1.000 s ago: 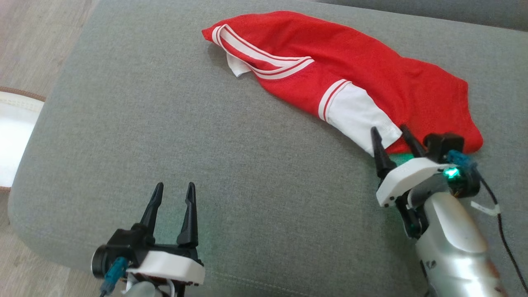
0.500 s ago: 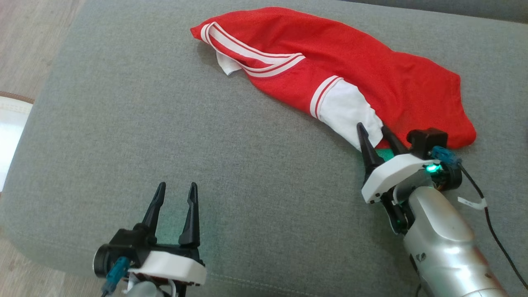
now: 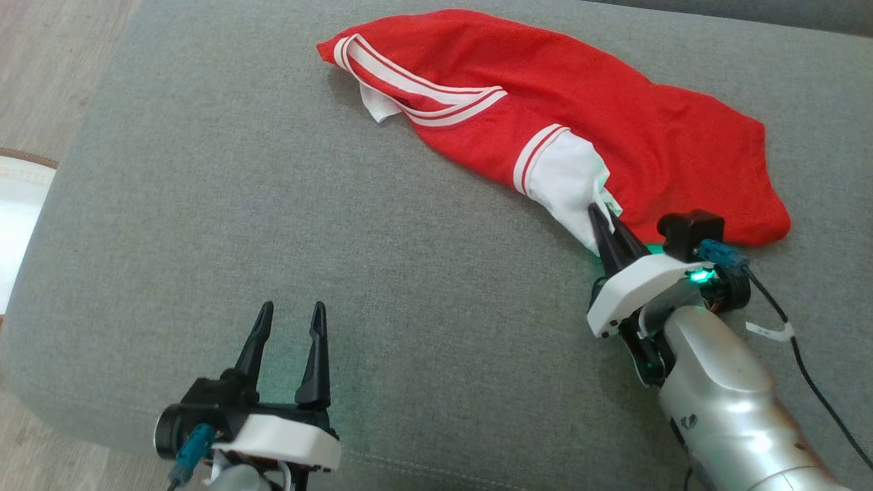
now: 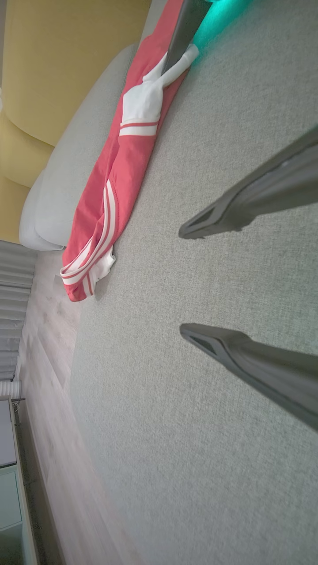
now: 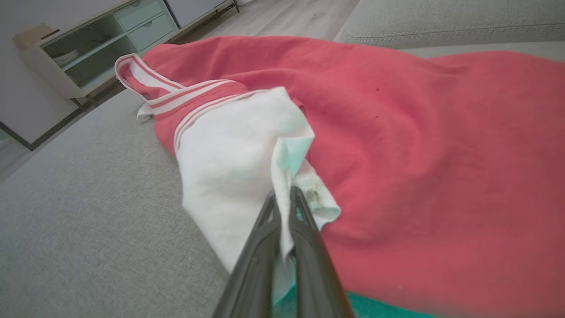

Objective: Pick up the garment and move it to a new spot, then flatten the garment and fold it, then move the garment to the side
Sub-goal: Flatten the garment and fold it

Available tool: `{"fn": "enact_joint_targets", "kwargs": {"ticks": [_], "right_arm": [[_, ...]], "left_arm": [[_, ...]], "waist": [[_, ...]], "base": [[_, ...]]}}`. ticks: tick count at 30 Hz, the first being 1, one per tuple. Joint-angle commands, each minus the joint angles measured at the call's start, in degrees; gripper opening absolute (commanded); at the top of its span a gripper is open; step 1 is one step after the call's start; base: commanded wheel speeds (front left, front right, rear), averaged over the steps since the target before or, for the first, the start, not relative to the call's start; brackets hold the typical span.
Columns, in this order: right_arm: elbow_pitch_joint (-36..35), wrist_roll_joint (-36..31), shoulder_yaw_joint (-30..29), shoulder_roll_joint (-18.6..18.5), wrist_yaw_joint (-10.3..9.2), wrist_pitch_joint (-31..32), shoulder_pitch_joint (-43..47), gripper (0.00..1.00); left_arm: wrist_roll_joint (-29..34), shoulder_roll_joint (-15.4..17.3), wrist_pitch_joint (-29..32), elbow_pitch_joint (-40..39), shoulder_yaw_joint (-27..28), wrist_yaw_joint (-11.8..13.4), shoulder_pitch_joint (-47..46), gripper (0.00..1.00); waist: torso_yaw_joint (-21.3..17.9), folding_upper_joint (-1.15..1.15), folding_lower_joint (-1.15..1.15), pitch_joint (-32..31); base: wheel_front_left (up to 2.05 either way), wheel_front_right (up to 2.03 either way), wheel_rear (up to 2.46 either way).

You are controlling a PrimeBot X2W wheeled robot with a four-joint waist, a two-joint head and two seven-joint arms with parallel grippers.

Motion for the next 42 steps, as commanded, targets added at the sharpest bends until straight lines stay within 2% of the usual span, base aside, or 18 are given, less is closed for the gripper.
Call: {"fn": "enact_joint_targets", "kwargs": {"ticks": [1, 5, 9, 10, 14, 20, 26, 27, 28, 29, 36, 42], "right_arm": [[-1.4, 0.3, 1.8, 0.5, 0.21, -1.0, -1.9, 0.00], [-4.7, 2.8, 7.4, 0.5, 0.21, -1.3, -1.6, 0.00], [-9.6, 5.5, 15.8, 0.5, 0.21, 0.4, -0.1, 0.00], [-9.6, 5.5, 15.8, 0.5, 0.21, 0.4, -0.1, 0.00], [-14.4, 7.8, 24.6, 0.5, 0.21, 3.4, 1.3, 0.00], [-17.6, 8.9, 33.9, 0.5, 0.21, 6.4, 1.4, 0.00], [-19.1, 10.8, 38.2, 0.5, 0.21, 6.4, 0.6, 0.00], [-19.0, 10.5, 38.4, 0.5, 0.21, 6.0, 0.4, 0.18], [-19.1, 10.4, 38.9, 0.5, 0.21, 5.8, 0.3, 0.98], [-19.2, 10.4, 39.1, 0.5, 0.21, 5.6, 0.3, 1.00], [-20.2, 10.6, 38.9, 0.5, 0.21, 3.1, 0.8, 1.00], [-20.2, 8.3, 32.9, 0.5, 0.21, -0.1, 2.8, 1.00]], "left_arm": [[0.8, 0.4, -0.7, -1.2, 2.5, -0.3, -2.3, 1.00], [0.9, 0.4, -0.7, -1.1, 2.7, -0.3, -2.2, 1.00], [1.0, 0.3, -0.7, -1.0, 2.7, -0.3, -2.2, 1.00], [1.0, 0.3, -0.7, -1.0, 2.7, -0.3, -2.2, 1.00], [1.0, 0.2, -0.7, -1.1, 3.0, -0.2, -2.1, 1.00], [1.0, 0.1, -0.7, -1.2, 3.4, -0.1, -1.8, 1.00], [1.0, 0.1, -0.7, -1.4, 4.3, 0.0, -1.4, 1.00], [1.0, 0.1, -0.7, -1.4, 4.5, -0.1, -1.3, 1.00], [1.1, 0.1, -0.7, -1.4, 4.6, -0.1, -1.3, 1.00], [1.1, 0.1, -0.7, -1.4, 4.7, -0.1, -1.3, 1.00], [1.5, -0.1, -0.7, -1.3, 5.3, -0.2, -0.9, 1.00], [1.7, -0.2, -0.7, -1.0, 5.4, -0.5, -0.7, 1.00]], "waist": [[0.0, 0.00, 0.00, -0.1], [-0.1, 0.00, 0.00, -0.5], [0.2, 0.00, 0.00, -1.1], [0.2, 0.00, 0.00, -1.1], [0.6, 0.00, 0.00, -1.5], [1.0, 0.00, 0.00, -1.9], [0.5, 0.00, 0.00, -2.1], [0.4, 0.00, 0.00, -2.1], [0.4, 0.00, 0.00, -2.2], [0.3, 0.00, 0.00, -2.3], [-1.2, 0.00, 0.00, -3.4], [-3.7, 0.00, 0.00, -5.2]], "base": [[0.00, 0.00, 0.00], [0.00, 0.00, 0.00], [0.00, 0.00, 0.00], [0.00, 0.00, 0.00], [0.00, 0.00, 0.00], [0.00, 0.00, 0.00], [0.00, 0.00, 0.00], [0.00, 0.00, 0.00], [0.00, 0.00, 0.00], [0.00, 0.00, 0.00], [0.00, 0.00, 0.00], [0.00, 0.00, 0.00]]}}
